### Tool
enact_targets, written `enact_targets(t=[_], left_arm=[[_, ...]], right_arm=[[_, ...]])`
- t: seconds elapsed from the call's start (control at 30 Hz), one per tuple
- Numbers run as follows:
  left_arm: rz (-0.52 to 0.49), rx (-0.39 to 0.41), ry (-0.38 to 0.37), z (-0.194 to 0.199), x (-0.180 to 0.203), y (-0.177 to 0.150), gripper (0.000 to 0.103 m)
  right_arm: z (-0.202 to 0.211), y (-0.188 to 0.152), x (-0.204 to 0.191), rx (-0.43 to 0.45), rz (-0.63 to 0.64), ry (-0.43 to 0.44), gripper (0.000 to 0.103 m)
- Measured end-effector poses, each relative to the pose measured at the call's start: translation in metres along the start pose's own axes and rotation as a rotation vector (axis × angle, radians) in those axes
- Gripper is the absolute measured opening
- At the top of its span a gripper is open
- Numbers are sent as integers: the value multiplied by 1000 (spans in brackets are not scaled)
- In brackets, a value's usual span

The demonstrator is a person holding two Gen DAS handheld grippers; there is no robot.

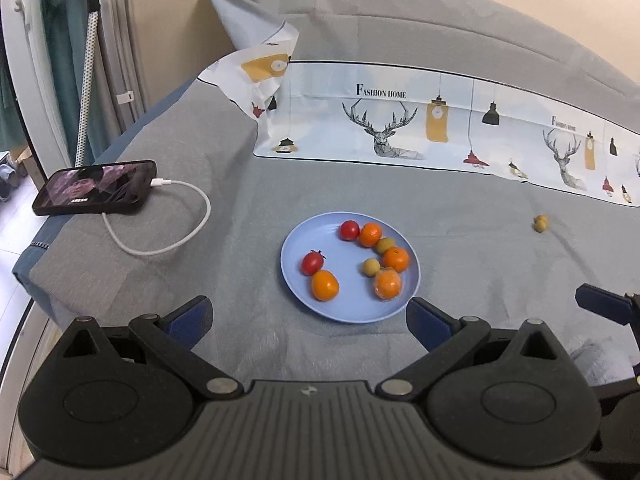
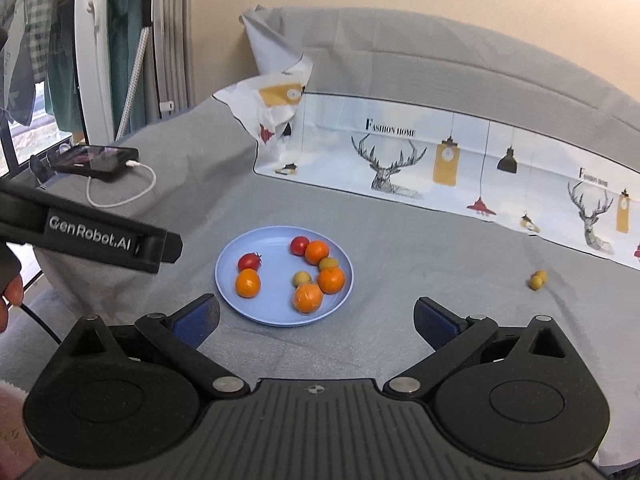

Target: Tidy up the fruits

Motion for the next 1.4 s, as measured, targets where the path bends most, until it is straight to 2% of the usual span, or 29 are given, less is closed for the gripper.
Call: enact_targets(t=[0.47, 1.4], left_arm=[[9, 55, -12, 32, -1, -11, 103], [-23, 19, 10, 19, 2, -10, 103]], right_arm=[[30, -5, -8, 69, 25, -25, 102], [17, -11, -1, 30, -20, -11, 102]])
Point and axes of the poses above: each gripper's, at about its wrist camera, not at the fingertips, and z roughly against the way its jaws point, x to its right, y to its top, the point moved 4 cm from there along -z, roughly the way its jaws point, and after that the axes turned 8 degrees about -x, right-handed, at the moved point
